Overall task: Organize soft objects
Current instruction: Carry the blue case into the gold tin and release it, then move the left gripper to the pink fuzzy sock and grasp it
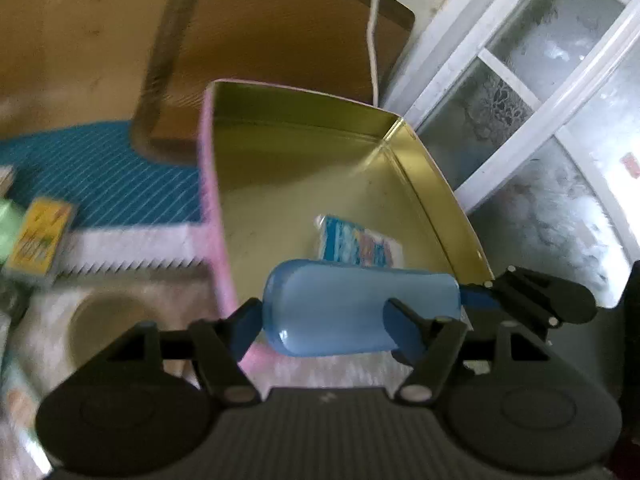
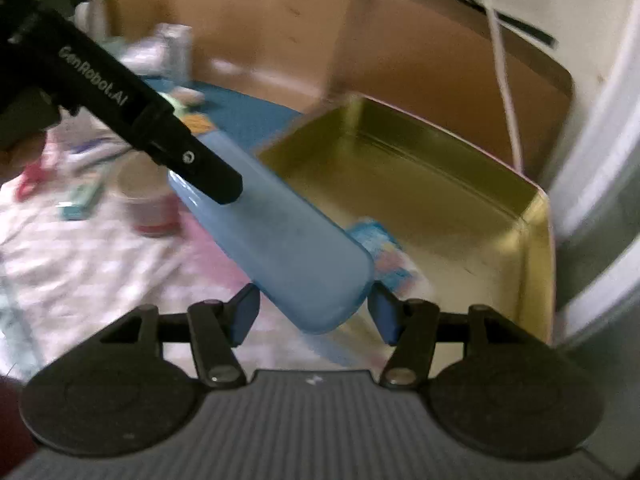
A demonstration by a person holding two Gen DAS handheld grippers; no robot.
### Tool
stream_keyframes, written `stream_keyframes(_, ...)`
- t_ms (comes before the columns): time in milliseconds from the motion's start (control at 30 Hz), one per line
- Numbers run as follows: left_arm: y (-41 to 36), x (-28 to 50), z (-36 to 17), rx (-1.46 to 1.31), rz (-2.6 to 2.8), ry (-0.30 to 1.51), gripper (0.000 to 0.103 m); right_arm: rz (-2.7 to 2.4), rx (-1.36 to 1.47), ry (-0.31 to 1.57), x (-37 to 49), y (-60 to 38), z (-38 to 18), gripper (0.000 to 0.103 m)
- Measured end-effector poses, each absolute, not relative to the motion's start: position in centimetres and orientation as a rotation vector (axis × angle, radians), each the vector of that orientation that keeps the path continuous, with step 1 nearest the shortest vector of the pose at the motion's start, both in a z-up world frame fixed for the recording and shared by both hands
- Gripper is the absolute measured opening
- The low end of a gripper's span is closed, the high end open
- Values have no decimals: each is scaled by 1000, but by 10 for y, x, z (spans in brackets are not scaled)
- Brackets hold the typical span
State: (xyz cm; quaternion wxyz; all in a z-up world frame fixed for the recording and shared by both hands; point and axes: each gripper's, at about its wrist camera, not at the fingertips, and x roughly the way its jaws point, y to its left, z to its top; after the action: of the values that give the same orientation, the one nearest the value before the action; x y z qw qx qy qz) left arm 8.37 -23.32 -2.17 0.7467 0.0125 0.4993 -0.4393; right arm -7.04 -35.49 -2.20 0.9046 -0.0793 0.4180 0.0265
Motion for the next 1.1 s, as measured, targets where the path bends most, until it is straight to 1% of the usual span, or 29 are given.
stream_keyframes(67, -255, 88, -32, 43, -956, 1117, 71, 25, -93, 879, -64, -371, -28, 74)
stream_keyframes(100, -262, 90, -38, 36, -950, 1137, 70, 4, -50, 874, -64, -376, -28, 77)
stream_keyframes(133, -267, 89, -44, 46, -931, 1152, 66, -24, -18, 868, -65, -381, -27, 77)
stream_keyframes(233, -272, 82, -52, 94, -896, 1139, 66, -99, -23, 853, -67, -384, -27, 77)
stream_keyframes(333, -262, 76, -46, 83, -919, 1114, 66, -94, 52, 829, -77, -386, -23, 75)
stream_keyframes(367, -256, 75, -42, 83, -929, 1095, 66, -83, 61, 815, -80, -383, -21, 67)
stream_keyframes(400, -246, 71, -37, 85, -934, 1075, 67, -66, 65, 799, -84, -378, -17, 62)
stream_keyframes(467, -219, 65, -30, 84, -940, 1045, 67, -10, 81, 770, -83, -366, -12, 43)
stream_keyframes(500, -203, 61, -29, 87, -931, 1037, 67, 38, 102, 757, -83, -358, -9, 38)
stream_keyframes(533, -184, 57, -30, 90, -917, 1033, 67, 84, 124, 751, -80, -351, -7, 29)
stream_keyframes(567, -167, 54, -31, 94, -896, 1035, 67, 148, 148, 752, -76, -339, -6, 25)
stream_keyframes(600, -147, 50, -33, 98, -861, 1042, 67, 207, 161, 759, -73, -325, -6, 25)
stream_keyframes(667, -106, 46, -41, 86, -772, 1079, 67, 333, 159, 786, -60, -290, -10, 24)
stream_keyframes(800, -15, 43, -54, -58, -598, 1163, 67, 537, 92, 866, -27, -209, -27, 25)
stream_keyframes(967, 78, 59, -51, -207, -414, 1144, 70, 716, -10, 933, 2, -118, -37, 28)
stream_keyframes(1000, 93, 65, -51, -229, -389, 1142, 70, 733, -31, 937, 9, -102, -39, 30)
stream_keyframes(1067, 114, 76, -50, -262, -367, 1139, 71, 746, -60, 937, 21, -76, -45, 42)
stream_keyframes(1100, 122, 83, -51, -275, -364, 1140, 71, 751, -67, 942, 28, -63, -47, 45)
